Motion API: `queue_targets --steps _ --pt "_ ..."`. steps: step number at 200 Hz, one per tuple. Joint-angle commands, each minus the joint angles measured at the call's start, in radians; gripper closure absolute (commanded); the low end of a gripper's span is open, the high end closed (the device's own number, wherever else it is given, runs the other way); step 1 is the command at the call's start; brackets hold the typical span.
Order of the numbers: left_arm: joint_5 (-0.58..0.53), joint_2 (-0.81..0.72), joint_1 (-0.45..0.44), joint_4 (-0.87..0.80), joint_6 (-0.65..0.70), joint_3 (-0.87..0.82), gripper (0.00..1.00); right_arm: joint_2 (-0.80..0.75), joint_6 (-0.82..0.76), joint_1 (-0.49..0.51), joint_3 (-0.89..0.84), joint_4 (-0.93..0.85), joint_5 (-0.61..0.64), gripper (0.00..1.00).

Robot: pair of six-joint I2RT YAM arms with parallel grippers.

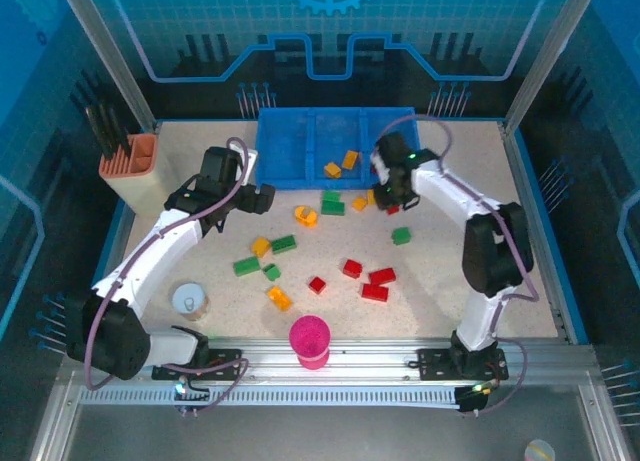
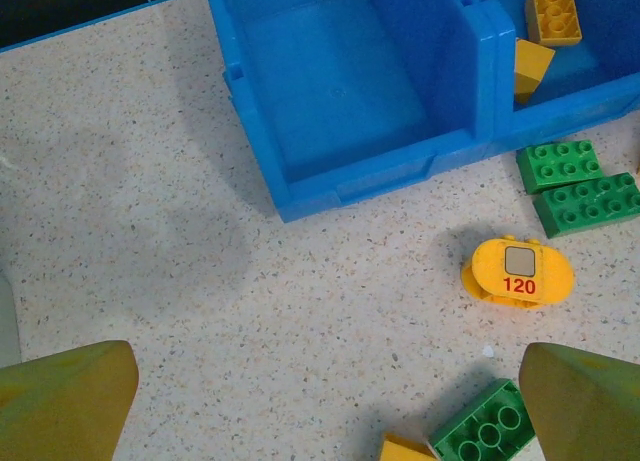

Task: Sort the legos into containers by color
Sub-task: Place the lego in the container.

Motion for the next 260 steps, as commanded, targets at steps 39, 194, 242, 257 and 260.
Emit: queue_targets --steps 39,194,242,257,260 --pt "-0.006 0.031 -0.006 -0.031 0.014 0.011 0.01 0.109 0.01 -0.088 0.257 0.14 -0.002 0.7" --pt "0.009 -0.051 -0.012 0.034 -0.012 -0.067 0.01 0.687 -0.011 -0.129 0.847 0.233 0.096 0.66" --pt "0.005 -0.051 -0.014 0.036 -0.004 -0.065 0.01 0.706 0.006 -0.155 0.855 0.256 0.065 0.62" --pt "0.005 -0.049 -0.014 0.036 -0.004 -0.062 0.01 0.697 -0.003 -0.154 0.848 0.257 0.042 0.59" --pt "0.005 -0.048 -0.015 0.037 -0.004 -0.063 0.01 0.695 -0.004 -0.153 0.847 0.257 0.038 0.58"
